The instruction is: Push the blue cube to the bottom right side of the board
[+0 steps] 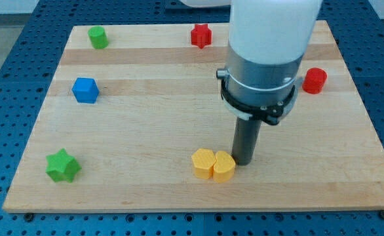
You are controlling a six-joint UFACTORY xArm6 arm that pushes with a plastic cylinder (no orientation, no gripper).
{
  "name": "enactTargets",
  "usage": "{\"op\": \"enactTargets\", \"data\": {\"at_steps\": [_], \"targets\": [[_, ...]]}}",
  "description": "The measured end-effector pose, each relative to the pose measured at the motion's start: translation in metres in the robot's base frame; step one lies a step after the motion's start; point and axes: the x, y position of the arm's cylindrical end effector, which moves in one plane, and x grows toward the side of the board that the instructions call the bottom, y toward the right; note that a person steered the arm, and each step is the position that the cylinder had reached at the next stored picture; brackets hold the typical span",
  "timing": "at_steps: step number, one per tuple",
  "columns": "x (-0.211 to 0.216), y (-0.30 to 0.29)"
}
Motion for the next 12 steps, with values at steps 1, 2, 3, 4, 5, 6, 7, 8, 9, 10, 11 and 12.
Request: {"op": "enactTargets", "data": {"at_steps": [1, 2, 3, 4, 5, 6, 7, 8, 9, 10, 11, 12], "targets": [[-0.029, 0.0], [-0.047, -0.025], [-0.047, -0.084], [-0.049, -0.156], [-0.061, -0.221], [-0.081, -0.279], [-0.098, -0.323], [-0.127, -0.336], [-0.151, -0.328], [-0.151, -0.292], [-0.139, -0.257], [-0.117, -0.236]]}}
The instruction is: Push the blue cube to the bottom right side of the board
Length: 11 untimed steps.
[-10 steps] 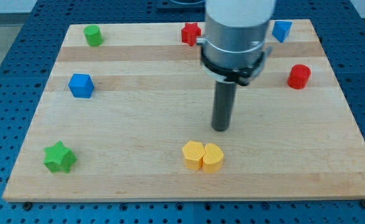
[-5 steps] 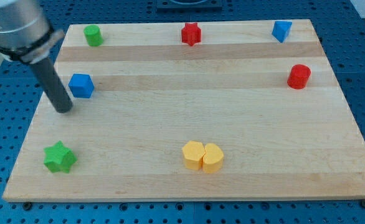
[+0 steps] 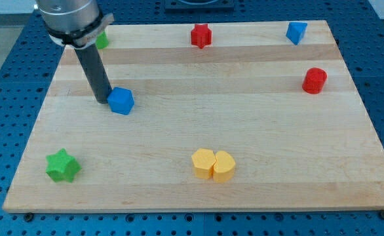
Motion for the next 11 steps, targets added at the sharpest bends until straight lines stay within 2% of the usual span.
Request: {"op": "enactTargets", "data": {"at_steps": [2, 4, 6, 9, 11], "targets": [[0.015, 0.069], [0.055, 0.124], [0.067, 0.199], [0.119, 0.284], [0.112, 0.316]]}}
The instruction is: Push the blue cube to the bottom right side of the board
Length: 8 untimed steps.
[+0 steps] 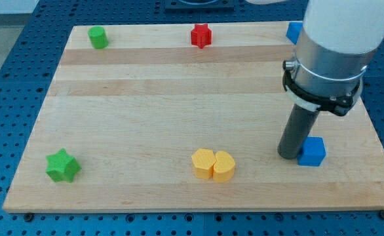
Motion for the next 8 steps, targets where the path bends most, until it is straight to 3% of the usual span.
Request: {"op": "enactTargets", "data": {"at_steps": [8], "targets": [[-0.036, 0.084]]}}
